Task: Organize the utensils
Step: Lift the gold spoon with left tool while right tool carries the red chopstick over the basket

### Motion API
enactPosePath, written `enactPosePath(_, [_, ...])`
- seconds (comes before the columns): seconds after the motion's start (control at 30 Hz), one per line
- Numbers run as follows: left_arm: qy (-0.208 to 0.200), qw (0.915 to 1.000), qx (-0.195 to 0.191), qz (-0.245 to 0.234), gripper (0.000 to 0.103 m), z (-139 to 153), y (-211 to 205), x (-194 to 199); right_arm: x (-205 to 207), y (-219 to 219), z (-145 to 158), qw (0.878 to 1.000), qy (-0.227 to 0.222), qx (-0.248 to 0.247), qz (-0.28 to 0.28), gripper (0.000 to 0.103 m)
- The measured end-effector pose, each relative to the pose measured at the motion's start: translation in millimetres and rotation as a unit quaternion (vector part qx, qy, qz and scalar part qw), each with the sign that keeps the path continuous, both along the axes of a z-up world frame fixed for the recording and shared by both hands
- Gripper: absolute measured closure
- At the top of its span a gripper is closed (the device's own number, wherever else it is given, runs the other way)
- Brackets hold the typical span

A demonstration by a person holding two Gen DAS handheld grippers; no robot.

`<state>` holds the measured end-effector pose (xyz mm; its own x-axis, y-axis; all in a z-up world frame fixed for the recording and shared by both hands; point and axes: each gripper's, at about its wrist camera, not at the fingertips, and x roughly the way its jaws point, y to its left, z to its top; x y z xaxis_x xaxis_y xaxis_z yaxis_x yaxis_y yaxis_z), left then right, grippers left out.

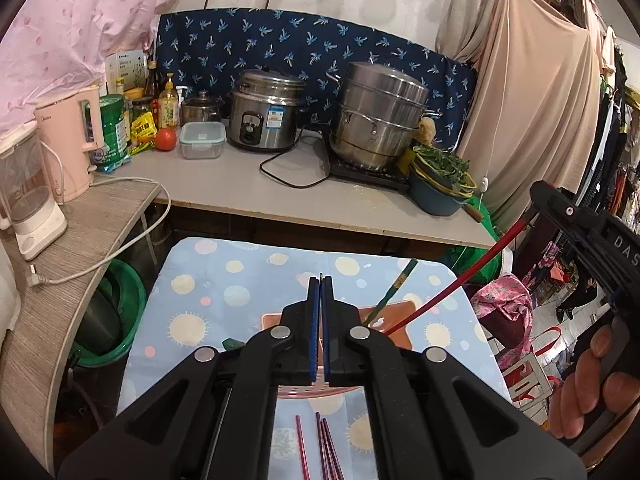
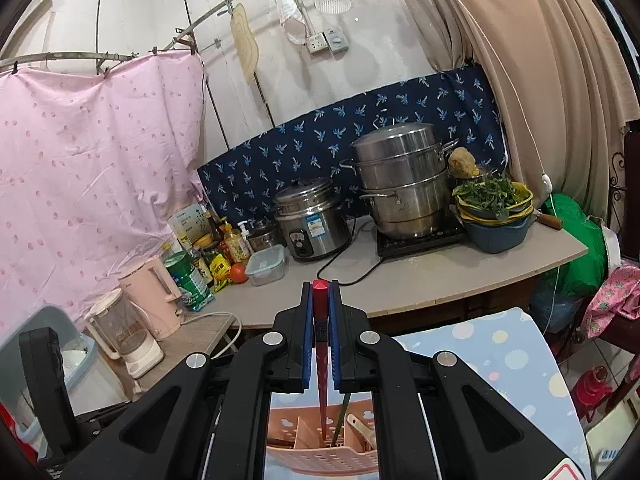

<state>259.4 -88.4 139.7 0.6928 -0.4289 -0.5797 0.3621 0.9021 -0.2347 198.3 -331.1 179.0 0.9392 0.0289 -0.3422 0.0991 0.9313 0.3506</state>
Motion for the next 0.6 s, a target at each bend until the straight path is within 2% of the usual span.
enactPosePath(0.37, [0.024, 0.9993, 0.026, 0.008, 0.102, -35, -12, 29, 20, 8, -56, 0.998, 0.057, 0.003, 0.015, 0.096])
enactPosePath(0.53, [0.026, 0.9992, 0.03, 0.009, 0.102, -42, -17, 36, 22, 9, -68, 0.997, 0.075, -0.004, 0.02, 0.096])
enactPosePath(0.6, [0.025, 0.9991, 0.031, 0.011, 0.102, -44, -18, 36, 19, 7, -70, 0.997, 0.074, -0.001, 0.019, 0.092])
